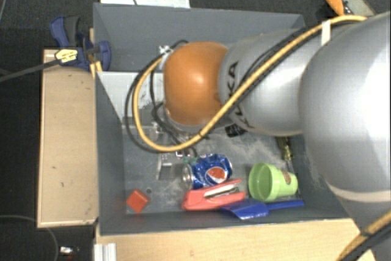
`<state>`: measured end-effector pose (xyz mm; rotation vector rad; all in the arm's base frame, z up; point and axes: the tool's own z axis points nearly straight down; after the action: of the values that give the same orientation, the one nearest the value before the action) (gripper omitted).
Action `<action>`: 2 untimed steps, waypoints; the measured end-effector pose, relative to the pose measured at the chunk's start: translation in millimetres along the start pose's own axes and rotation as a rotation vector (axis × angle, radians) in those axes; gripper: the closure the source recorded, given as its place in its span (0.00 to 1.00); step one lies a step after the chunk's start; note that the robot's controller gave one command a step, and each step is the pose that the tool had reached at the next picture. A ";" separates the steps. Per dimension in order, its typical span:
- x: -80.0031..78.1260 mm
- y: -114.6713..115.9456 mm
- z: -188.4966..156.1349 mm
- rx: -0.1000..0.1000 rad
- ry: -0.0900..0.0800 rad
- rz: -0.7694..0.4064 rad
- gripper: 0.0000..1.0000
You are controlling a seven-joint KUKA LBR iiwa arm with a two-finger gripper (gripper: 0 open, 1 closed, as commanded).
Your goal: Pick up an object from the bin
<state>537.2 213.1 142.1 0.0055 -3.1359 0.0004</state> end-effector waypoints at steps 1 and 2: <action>-2.2 -0.9 -4.4 -0.002 -0.008 0.006 0.00; -2.7 -6.9 -13.6 0.000 0.003 0.003 0.00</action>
Offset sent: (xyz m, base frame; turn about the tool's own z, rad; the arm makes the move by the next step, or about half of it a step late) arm 0.0234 -0.0486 0.0824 0.0336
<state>540.0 206.2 155.8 0.0002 -3.1332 0.0007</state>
